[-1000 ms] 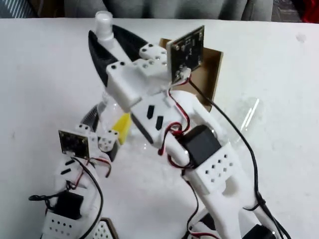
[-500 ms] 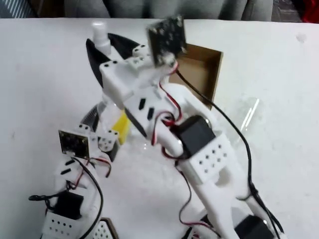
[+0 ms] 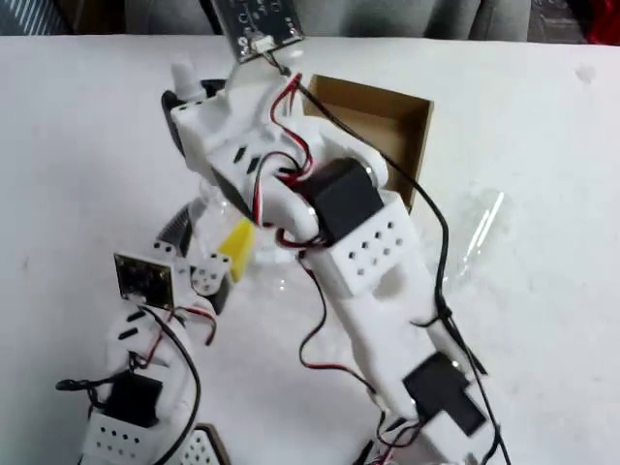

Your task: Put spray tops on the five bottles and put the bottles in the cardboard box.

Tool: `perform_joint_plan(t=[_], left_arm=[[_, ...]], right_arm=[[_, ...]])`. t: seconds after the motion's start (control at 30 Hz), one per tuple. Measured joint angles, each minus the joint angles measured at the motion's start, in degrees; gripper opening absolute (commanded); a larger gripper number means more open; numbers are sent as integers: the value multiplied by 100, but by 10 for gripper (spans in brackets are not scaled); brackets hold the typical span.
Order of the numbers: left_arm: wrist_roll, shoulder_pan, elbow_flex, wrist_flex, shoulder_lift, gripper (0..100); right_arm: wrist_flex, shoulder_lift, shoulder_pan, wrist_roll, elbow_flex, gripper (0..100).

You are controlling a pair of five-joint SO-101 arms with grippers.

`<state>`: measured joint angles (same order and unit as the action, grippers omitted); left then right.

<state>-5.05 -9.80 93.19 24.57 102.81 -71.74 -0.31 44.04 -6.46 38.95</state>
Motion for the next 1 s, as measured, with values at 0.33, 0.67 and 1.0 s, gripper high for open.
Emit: perform_joint_plan(t=[0.33,0.67,1.0], left_arm=[[0,0,0,0,0,20],[0,273,185,-466,0,20],[0,308,220,-633,0,20]], right_arm=[[-1468,440,422,1398,967,22],[-1952,440,554,1776,993,141],[-2031,440,554,1749,1530,134]])
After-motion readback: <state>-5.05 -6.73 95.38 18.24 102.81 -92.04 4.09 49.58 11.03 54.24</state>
